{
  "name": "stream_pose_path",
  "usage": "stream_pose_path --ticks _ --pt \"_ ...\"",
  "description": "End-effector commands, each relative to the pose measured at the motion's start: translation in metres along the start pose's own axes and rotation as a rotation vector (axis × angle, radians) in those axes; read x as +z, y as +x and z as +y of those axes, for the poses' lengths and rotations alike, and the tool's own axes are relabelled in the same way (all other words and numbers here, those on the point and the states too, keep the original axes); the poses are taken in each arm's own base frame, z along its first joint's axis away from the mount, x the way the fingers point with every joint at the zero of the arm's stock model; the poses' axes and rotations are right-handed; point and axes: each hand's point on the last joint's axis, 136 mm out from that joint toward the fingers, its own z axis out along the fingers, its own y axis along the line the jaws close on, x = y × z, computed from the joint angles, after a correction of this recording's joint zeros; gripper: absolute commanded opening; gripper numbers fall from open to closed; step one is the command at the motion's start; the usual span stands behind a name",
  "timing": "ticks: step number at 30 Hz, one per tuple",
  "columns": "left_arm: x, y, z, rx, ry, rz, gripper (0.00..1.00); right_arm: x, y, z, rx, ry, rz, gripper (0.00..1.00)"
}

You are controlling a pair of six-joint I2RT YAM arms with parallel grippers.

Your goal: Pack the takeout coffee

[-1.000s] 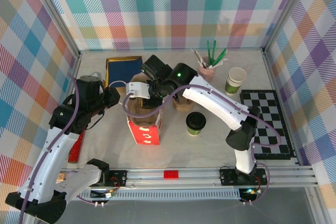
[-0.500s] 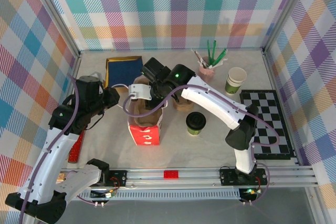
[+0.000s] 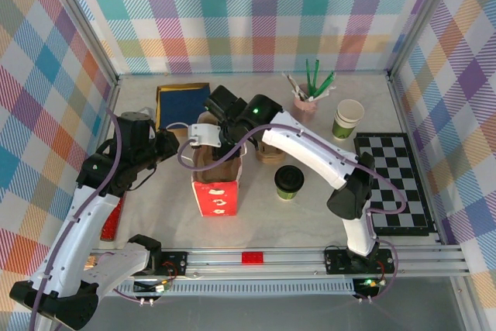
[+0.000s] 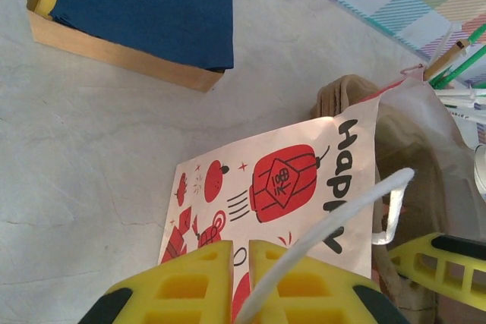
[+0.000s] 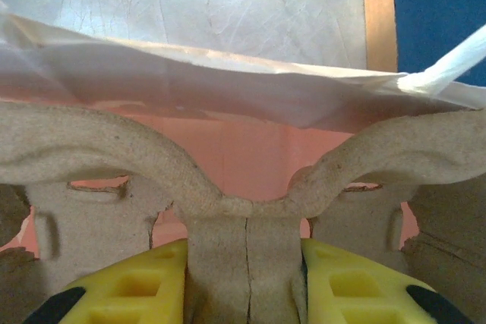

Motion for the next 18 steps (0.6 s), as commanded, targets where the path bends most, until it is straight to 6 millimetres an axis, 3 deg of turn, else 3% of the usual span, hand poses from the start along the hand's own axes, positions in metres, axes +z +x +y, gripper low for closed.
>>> stream_pose_path --ticks 1,11,18 --pt "0.001 -0.005 -0.002 0.002 0.016 -0.019 0.14 -0.002 -0.001 0.011 -0.020 -0.034 0.010 0.24" --pt "-0.003 -0.007 0.000 0.006 0.009 -0.036 0.14 0.011 0.013 0.015 -0.018 -0.035 0.080 0.24" --pt "0.000 -0.004 0.005 0.010 -0.009 -0.034 0.06 0.019 0.020 0.015 -0.009 -0.023 0.123 0.24"
